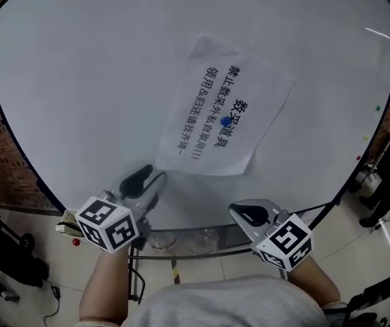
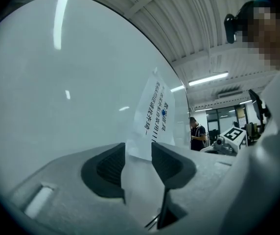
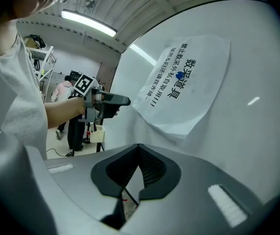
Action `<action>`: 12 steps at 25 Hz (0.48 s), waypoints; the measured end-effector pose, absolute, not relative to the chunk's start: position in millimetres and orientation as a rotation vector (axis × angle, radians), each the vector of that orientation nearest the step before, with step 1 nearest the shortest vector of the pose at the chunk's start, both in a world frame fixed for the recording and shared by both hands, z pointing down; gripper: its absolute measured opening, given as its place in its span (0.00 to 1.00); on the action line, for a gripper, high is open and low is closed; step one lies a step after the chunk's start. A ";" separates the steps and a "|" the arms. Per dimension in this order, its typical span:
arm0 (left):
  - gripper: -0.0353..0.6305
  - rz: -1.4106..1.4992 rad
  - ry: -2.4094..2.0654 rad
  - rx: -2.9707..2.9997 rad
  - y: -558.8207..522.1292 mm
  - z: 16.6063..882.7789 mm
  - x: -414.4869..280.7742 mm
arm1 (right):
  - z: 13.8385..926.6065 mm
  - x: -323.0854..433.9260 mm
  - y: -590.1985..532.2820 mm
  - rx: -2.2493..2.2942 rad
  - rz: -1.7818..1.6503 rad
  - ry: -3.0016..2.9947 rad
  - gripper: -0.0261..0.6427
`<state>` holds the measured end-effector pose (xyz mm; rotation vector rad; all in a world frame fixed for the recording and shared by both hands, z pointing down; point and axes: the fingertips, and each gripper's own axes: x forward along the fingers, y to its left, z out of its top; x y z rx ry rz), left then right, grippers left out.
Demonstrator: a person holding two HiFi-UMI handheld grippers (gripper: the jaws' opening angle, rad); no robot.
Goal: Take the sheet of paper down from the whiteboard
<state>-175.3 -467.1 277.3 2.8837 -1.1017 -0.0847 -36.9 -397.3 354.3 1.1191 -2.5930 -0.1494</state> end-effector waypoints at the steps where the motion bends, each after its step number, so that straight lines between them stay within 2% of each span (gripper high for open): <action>1: 0.30 -0.081 -1.093 2.893 -470.7 276.4 -173.4 | 352.8 -35.2 -397.9 1.133 -0.152 -2.586 0.04; 12: 0.27 -0.133 -0.919 2.970 -485.3 277.4 -160.7 | 308.3 -31.4 -406.4 1.238 -0.188 -2.678 0.04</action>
